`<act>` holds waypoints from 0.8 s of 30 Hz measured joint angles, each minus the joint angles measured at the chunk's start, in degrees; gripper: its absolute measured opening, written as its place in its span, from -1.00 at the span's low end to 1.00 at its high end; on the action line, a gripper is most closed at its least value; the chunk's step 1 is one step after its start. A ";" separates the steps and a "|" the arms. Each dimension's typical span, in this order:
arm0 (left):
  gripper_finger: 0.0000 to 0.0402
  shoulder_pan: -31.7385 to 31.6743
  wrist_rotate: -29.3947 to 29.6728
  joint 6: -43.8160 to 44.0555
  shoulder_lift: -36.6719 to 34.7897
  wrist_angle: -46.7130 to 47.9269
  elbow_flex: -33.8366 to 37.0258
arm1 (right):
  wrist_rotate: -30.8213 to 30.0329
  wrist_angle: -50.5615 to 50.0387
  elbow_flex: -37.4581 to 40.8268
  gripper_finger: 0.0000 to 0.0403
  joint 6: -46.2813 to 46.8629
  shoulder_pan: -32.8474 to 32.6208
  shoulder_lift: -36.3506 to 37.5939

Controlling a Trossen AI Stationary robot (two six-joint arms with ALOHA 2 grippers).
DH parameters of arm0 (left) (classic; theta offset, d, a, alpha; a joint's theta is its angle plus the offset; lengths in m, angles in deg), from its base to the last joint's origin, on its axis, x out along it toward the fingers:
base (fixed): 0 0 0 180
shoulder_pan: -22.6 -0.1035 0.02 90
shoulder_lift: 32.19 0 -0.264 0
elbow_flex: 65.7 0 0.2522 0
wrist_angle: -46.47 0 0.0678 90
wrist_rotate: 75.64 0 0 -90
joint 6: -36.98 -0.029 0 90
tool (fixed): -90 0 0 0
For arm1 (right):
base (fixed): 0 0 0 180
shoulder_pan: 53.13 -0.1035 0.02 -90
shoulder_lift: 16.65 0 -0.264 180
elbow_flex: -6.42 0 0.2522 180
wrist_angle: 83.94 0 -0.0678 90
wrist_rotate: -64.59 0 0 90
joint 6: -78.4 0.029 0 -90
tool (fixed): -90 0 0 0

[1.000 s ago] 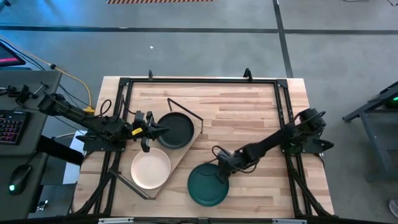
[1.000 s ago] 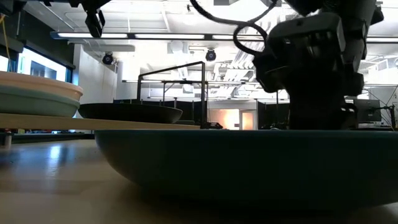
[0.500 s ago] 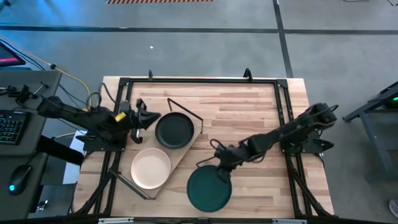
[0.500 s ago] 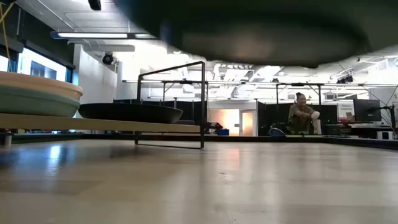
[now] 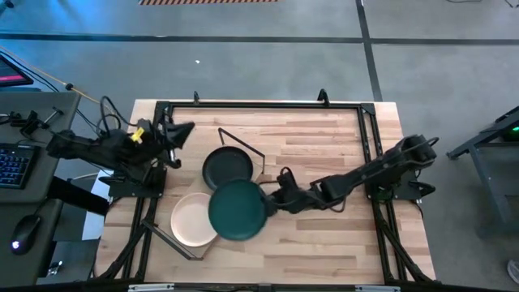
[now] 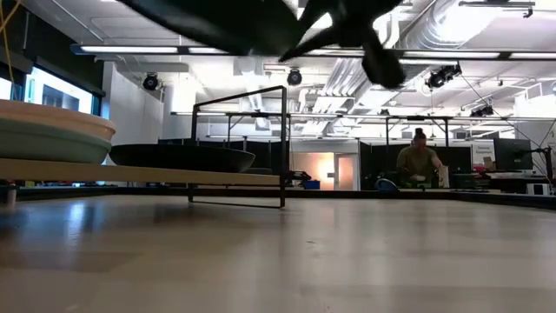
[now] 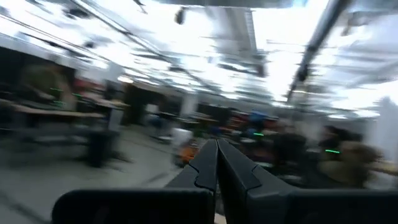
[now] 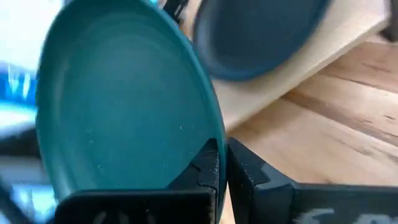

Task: Place and stack plates onto a shelf
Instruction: Stack the green plate on the black plate on the shelf

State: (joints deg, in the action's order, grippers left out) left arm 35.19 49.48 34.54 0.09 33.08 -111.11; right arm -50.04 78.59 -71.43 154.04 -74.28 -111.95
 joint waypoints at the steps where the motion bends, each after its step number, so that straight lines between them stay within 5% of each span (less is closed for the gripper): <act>1: -1.00 -0.23 2.11 -1.65 -0.04 -0.09 -0.27 | -2.49 1.18 0.00 -1.00 2.78 0.00 -1.20; 6: -1.00 -1.02 9.60 -7.20 -0.44 -0.03 -0.67 | -14.48 4.76 -1.30 -1.00 16.99 0.60 -7.21; 10: -1.00 -1.02 10.46 -9.72 -0.47 -0.09 -0.67 | -14.46 0.29 -8.55 -1.00 20.31 2.46 -12.77; 17: -1.00 -1.00 10.46 -11.32 -0.49 -0.04 -0.67 | -14.59 -21.82 -27.59 -1.00 30.00 5.58 -23.17; 24: -1.00 -1.00 10.46 -11.30 -0.47 0.26 -0.67 | -16.28 -25.71 -33.00 -1.00 36.57 7.63 -26.62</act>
State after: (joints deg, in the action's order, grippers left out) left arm 34.19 59.94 23.24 -0.38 33.34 -111.78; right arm -66.32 52.88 -104.44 190.60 -66.65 -138.57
